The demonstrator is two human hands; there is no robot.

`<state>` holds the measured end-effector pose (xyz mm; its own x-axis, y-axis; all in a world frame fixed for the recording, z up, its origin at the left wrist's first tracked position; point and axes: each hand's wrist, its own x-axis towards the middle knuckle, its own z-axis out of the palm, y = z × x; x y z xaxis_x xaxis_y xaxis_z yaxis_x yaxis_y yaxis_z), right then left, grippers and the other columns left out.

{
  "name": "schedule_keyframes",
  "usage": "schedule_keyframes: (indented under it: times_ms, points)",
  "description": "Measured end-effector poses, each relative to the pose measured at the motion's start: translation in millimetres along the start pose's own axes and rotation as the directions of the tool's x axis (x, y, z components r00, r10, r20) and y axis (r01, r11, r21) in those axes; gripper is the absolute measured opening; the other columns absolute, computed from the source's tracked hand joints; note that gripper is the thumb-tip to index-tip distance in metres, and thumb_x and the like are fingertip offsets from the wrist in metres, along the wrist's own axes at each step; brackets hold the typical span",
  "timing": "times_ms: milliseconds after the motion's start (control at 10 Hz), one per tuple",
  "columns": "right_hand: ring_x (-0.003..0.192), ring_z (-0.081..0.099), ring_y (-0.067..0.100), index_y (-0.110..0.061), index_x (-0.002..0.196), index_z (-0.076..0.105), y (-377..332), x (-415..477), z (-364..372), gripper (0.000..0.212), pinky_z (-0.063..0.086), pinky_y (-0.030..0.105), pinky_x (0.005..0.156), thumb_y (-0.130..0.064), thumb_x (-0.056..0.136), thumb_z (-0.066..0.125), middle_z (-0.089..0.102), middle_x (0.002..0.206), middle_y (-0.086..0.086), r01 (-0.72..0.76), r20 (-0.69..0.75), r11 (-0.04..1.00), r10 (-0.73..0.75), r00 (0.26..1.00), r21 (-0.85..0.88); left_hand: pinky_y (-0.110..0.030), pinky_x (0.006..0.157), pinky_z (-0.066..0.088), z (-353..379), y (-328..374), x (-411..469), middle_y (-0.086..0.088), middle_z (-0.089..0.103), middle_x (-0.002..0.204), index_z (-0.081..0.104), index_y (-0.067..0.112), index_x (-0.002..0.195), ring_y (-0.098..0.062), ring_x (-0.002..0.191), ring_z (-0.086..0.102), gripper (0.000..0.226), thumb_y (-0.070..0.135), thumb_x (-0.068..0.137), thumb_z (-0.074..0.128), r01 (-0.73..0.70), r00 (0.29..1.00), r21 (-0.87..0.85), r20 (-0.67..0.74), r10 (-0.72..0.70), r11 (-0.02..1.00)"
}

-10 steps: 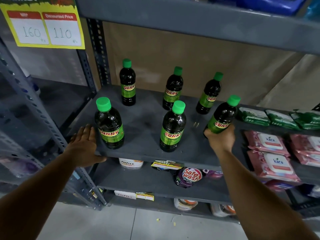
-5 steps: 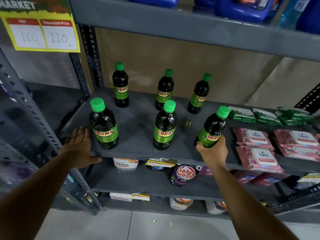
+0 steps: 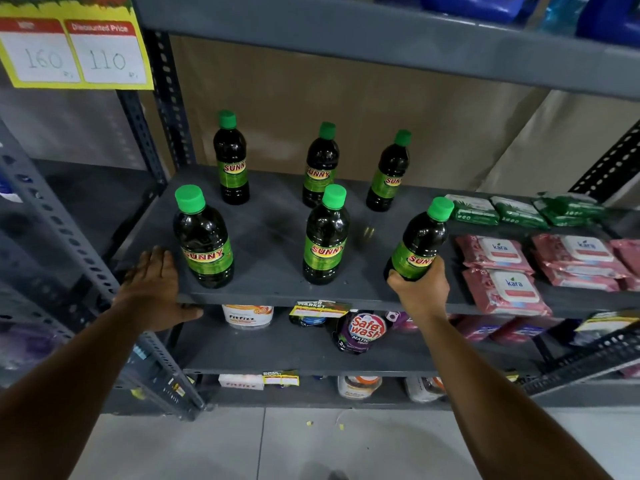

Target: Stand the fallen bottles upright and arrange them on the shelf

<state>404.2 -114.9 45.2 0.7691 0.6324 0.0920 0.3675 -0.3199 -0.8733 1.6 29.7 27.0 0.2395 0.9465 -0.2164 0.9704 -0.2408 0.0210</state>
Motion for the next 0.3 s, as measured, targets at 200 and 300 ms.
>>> schedule_keyframes:
  times_ms: [200, 300]
  points:
    - [0.09, 0.06, 0.019, -0.018, 0.119, 0.05, 1.7, -1.9, 2.5, 0.061, 0.042, 0.028, 0.075, -0.02, 0.065, 0.079, 0.062, 0.103, 0.0, 0.005, -0.001, 1.0, -0.005, 1.0, 0.009, -0.046, 0.121, 0.005, -0.6, 0.3, -3.7, -0.018, -0.016, 0.161, -0.014, 0.002, 0.15, -0.035, 0.149, -0.012, 0.136, 0.076, 0.066, 0.064, -0.017, 1.0, -0.03, 0.017, 0.018, 0.999]
    - [0.1, 0.06, 0.024, -0.015, 0.125, 0.046, -1.9, -10.8, 0.0, 0.063, 0.04, 0.027, 0.078, -0.019, 0.071, 0.078, 0.059, 0.106, -0.002, 0.043, 0.045, 0.999, -0.044, 0.998, 0.015, -0.049, 0.122, 0.007, 8.1, -2.0, -24.3, -0.021, -0.014, 0.161, -0.009, -0.001, 0.151, -0.035, 0.149, -0.012, 0.133, 0.08, 0.068, 0.057, -0.088, 0.987, -0.102, -0.143, 0.073, 0.991]
